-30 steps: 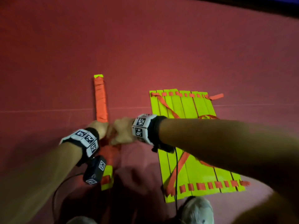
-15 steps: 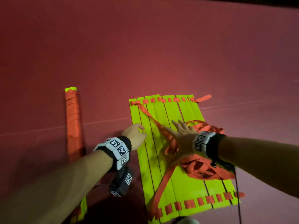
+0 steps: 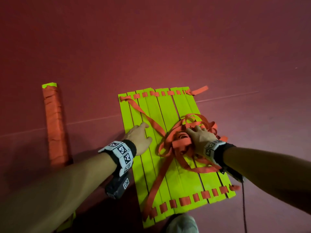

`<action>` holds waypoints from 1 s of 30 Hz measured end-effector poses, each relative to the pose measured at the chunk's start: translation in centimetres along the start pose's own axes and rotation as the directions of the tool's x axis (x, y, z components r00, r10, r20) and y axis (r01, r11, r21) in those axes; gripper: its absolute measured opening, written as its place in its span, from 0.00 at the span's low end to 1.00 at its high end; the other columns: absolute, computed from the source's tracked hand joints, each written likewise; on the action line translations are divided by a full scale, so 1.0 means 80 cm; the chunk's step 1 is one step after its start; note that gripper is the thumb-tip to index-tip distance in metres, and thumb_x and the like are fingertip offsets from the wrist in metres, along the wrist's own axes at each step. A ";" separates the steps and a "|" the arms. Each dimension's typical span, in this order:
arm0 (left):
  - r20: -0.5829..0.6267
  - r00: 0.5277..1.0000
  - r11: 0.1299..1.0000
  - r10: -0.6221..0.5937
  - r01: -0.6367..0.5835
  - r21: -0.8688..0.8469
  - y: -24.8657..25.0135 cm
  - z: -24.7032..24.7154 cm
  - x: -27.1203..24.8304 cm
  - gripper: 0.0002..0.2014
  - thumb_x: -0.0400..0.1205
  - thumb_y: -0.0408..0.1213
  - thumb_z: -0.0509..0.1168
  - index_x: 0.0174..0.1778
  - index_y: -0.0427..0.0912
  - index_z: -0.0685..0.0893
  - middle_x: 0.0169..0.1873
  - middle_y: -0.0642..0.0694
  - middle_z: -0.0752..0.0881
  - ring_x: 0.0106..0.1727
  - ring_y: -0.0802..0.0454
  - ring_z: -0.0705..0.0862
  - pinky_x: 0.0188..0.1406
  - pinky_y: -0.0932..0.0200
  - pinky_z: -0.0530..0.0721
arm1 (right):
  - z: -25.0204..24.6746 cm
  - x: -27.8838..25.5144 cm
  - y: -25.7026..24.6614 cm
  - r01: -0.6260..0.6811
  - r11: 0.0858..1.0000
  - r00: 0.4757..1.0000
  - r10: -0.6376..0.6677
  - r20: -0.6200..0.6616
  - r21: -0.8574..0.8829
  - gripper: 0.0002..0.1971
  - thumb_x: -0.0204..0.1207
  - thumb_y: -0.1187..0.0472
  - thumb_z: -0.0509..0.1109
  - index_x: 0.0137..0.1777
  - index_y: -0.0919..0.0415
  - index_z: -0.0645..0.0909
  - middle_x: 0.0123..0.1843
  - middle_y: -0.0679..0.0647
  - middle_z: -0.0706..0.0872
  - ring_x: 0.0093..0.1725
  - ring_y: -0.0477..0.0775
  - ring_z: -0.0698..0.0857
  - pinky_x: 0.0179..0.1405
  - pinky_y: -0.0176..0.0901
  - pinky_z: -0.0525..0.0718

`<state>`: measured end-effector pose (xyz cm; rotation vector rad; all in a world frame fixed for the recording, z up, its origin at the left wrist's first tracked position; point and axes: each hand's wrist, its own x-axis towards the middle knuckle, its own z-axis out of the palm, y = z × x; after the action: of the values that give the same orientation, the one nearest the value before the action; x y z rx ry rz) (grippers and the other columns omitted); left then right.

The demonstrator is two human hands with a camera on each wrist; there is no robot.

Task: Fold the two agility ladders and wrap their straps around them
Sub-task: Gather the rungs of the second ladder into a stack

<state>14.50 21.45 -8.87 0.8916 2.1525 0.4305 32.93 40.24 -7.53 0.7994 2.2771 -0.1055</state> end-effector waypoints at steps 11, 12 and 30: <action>-0.382 0.921 0.973 -0.074 -0.018 -0.232 -0.024 -0.082 -0.026 0.12 0.88 0.45 0.59 0.61 0.49 0.84 0.60 0.45 0.88 0.64 0.41 0.84 0.64 0.49 0.79 | -0.106 -0.016 -0.189 0.379 0.867 0.921 -0.321 -0.219 0.325 0.21 0.79 0.50 0.72 0.69 0.54 0.78 0.62 0.61 0.88 0.63 0.66 0.87 0.56 0.52 0.84; -0.406 0.908 0.968 -0.100 -0.005 -0.251 -0.033 -0.095 -0.028 0.13 0.89 0.46 0.58 0.59 0.48 0.85 0.61 0.43 0.89 0.65 0.40 0.83 0.66 0.49 0.78 | -0.116 -0.022 -0.215 0.414 0.867 0.906 -0.361 -0.223 0.276 0.20 0.79 0.52 0.72 0.69 0.56 0.78 0.63 0.60 0.87 0.63 0.65 0.87 0.56 0.51 0.84; -0.498 0.867 0.996 0.026 0.022 0.091 -0.119 -0.108 -0.083 0.29 0.82 0.59 0.47 0.72 0.51 0.79 0.69 0.48 0.81 0.73 0.43 0.74 0.72 0.43 0.70 | -0.111 0.056 -0.198 0.188 0.922 0.971 -0.122 -0.207 0.339 0.49 0.75 0.43 0.78 0.90 0.50 0.53 0.88 0.65 0.54 0.85 0.69 0.66 0.79 0.60 0.73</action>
<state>6.76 9.84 -4.96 0.9049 2.6647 0.6206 16.04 32.39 -6.20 0.8358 2.5332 -0.5558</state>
